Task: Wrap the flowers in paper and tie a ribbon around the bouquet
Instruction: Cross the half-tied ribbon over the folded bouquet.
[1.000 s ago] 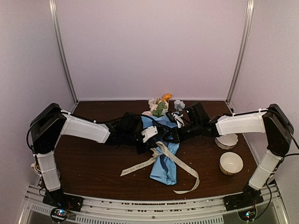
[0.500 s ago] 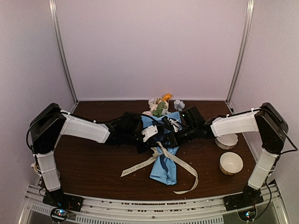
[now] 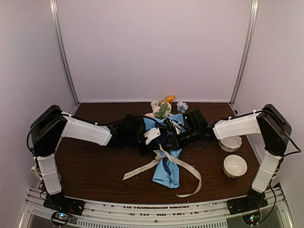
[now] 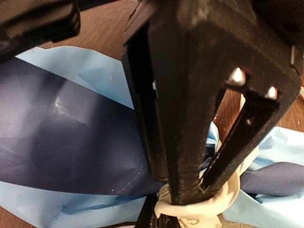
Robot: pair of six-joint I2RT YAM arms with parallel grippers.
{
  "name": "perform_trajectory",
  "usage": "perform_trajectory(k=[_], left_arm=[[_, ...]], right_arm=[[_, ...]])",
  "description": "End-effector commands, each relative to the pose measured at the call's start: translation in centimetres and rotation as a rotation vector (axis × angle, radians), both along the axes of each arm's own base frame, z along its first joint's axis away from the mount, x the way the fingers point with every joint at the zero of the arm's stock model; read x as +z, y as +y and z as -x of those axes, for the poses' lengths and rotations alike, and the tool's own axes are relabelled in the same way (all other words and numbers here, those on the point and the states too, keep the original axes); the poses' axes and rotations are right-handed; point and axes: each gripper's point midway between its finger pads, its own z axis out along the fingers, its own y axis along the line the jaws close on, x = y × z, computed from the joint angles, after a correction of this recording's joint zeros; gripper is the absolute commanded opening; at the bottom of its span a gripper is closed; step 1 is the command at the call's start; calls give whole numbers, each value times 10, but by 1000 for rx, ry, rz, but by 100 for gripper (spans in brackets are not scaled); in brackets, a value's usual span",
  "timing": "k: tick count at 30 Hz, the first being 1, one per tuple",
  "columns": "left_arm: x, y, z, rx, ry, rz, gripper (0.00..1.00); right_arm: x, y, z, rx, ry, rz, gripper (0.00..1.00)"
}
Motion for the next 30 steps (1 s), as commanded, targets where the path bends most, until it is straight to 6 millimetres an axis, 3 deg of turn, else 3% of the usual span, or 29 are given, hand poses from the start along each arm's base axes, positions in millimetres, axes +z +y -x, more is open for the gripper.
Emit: perform_trajectory(k=[1,5,10,14,19,22,30], left_arm=[[19,-5,-1,-10,-30,50,0],[18,-5,-1,-10,-29,48,0],[19,-5,-1,-12,-27,47,0],[19,-2,-1,-9,-25,23,0],[30,8,4,-38,-50,-2,42],[36,16,10,-72,-58,-24,55],[13,57,4,-50,8,-158,60]], right_arm=[[-11,2,-1,10,-20,65,27],[-12,6,2,32,-31,84,27],[-6,5,-2,9,-51,85,10],[3,2,-4,-9,-75,84,5],[10,-3,-6,-33,-101,88,0],[11,-5,-6,-40,-109,96,0],[9,-8,-4,-40,-107,104,0]])
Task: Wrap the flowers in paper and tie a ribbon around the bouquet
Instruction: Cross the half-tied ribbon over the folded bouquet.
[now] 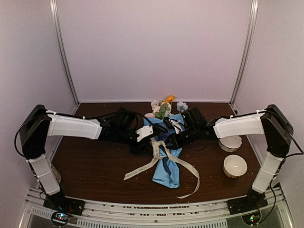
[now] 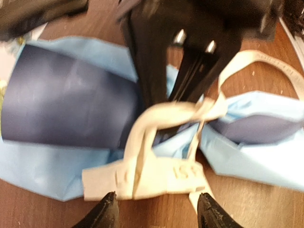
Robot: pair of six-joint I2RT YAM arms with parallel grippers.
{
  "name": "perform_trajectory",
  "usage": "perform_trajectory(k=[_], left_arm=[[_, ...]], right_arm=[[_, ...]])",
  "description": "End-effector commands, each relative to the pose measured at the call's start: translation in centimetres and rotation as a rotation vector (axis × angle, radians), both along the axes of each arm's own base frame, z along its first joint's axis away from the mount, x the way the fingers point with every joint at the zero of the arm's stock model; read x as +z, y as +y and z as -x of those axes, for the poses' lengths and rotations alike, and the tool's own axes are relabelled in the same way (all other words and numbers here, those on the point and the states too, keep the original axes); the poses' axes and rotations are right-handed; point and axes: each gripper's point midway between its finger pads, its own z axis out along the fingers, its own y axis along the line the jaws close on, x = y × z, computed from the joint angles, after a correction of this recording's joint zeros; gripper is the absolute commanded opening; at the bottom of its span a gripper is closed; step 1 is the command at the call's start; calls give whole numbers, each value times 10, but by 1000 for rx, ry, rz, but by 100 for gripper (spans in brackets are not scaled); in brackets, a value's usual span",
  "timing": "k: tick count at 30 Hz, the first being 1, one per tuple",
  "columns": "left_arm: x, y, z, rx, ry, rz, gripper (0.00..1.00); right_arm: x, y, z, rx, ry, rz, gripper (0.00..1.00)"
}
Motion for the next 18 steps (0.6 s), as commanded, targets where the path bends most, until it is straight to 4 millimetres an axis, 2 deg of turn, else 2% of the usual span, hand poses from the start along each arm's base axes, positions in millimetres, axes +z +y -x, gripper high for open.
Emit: perform_trajectory(k=[1,5,11,18], left_arm=[[-11,28,-8,11,18,-77,62],[-13,29,-22,26,-58,-104,69],[-11,17,-50,33,-207,-92,74],[-10,3,-63,-51,-327,-94,72]], right_arm=[[7,-5,1,-5,-35,6,0],[6,-4,1,2,-32,9,1],[6,-1,3,17,-21,1,2],[2,-2,7,31,-9,6,3]])
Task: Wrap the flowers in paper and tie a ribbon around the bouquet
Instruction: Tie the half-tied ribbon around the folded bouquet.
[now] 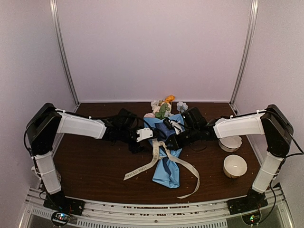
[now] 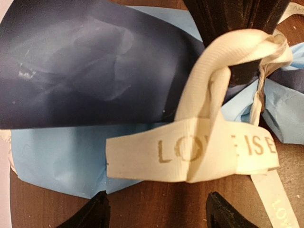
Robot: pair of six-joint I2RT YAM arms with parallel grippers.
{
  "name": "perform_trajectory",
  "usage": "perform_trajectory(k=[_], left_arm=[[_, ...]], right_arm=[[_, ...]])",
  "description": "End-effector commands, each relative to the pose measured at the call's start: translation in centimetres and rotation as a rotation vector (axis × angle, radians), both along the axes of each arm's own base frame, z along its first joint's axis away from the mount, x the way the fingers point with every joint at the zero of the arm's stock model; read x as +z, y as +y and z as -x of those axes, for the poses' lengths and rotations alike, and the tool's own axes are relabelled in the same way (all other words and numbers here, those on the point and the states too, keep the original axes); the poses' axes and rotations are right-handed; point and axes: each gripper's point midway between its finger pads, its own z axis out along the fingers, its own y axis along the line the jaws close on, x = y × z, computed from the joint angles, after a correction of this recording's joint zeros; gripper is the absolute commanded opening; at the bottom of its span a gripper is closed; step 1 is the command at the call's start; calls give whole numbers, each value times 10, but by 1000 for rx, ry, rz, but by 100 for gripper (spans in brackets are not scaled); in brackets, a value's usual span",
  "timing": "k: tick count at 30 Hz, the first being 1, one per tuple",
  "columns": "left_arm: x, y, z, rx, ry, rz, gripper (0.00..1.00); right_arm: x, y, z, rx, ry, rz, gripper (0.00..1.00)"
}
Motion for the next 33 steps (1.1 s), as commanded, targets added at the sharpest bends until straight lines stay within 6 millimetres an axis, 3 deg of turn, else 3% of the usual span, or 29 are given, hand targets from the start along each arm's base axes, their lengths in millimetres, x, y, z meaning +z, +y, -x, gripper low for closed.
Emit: perform_trajectory(k=[1,7,13,21,24,33], left_arm=[[22,-19,-22,-65,-158,32,71],[25,-25,-22,-99,-186,42,68],[4,-34,-10,-171,-167,-47,66],[-6,-35,-4,-190,-130,-102,26],[-8,-31,-3,-155,-102,-110,3],[-8,-22,0,-56,-47,-72,0]], right_arm=[[4,0,5,22,-2,-9,3],[4,1,6,26,1,-17,3],[5,1,6,31,0,-15,3],[5,-1,7,25,-2,-12,3],[6,-5,5,5,-12,5,3],[1,-24,-2,-79,-31,72,1]])
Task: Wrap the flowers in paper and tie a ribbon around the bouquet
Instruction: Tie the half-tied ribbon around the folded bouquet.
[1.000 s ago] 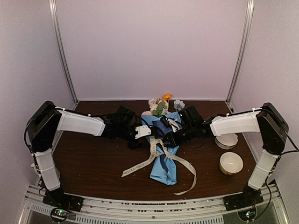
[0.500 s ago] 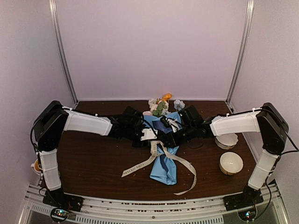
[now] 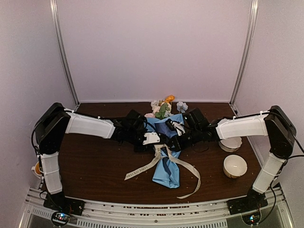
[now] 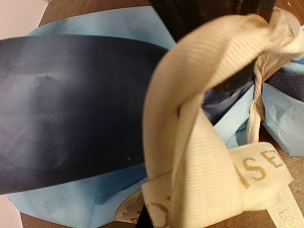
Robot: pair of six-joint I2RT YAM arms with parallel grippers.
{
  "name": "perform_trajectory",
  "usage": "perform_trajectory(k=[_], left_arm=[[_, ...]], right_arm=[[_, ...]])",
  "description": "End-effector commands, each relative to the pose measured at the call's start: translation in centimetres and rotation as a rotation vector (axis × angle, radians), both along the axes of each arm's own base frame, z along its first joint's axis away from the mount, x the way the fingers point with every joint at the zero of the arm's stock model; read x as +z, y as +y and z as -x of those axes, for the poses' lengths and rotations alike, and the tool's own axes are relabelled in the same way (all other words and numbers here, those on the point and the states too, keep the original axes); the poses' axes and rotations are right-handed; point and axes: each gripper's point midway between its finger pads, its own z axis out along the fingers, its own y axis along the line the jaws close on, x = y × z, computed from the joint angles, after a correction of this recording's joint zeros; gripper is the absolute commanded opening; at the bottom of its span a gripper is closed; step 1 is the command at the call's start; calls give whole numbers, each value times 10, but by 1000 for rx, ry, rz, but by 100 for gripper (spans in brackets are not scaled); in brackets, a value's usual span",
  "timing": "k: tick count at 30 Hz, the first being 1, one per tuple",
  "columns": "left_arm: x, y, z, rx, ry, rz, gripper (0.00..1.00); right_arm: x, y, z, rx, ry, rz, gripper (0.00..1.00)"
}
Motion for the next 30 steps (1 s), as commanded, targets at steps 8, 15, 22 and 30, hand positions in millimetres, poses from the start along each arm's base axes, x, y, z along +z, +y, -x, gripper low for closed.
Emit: perform_trajectory(k=[8,15,22,30], left_arm=[[1,15,3,109,45,20,0],[1,26,7,176,75,14,0],[-13,46,23,252,168,-35,0],[-34,71,45,343,302,-130,0]], right_arm=[[6,-27,-15,-125,-42,54,0],[-2,-45,-16,-182,-20,88,0],[-16,-73,-7,-245,24,144,0],[-42,-111,13,-315,102,197,0]])
